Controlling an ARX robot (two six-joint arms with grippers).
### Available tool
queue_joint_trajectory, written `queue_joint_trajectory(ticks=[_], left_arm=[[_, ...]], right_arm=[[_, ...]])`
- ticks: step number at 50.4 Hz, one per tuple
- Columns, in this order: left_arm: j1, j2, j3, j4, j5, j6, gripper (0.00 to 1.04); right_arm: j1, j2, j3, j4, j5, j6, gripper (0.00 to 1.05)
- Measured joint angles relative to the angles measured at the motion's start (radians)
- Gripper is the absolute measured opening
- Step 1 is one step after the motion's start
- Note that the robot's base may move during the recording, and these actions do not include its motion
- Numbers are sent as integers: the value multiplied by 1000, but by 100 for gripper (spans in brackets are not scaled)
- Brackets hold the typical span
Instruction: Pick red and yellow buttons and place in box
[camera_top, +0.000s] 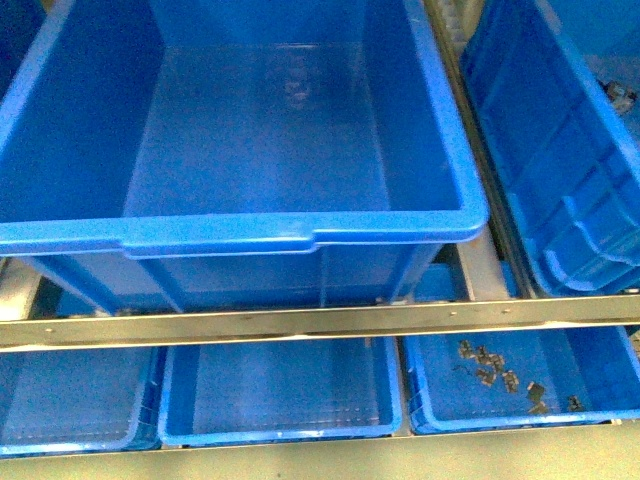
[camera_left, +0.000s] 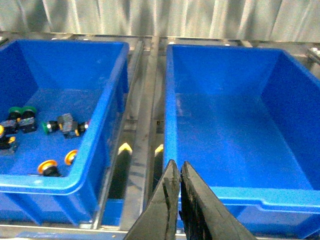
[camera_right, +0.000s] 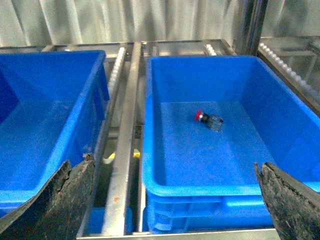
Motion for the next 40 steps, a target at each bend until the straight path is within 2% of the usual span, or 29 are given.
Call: queue_joint_trajectory(ticks=[29,40], left_arm=[[0,0,0,0,-4,0,3],[0,0,0,0,-3,0,38]], right_arm=[[0,-1,0,-1,-4,0,99],[-2,-1,0,-1,-7,0,99]])
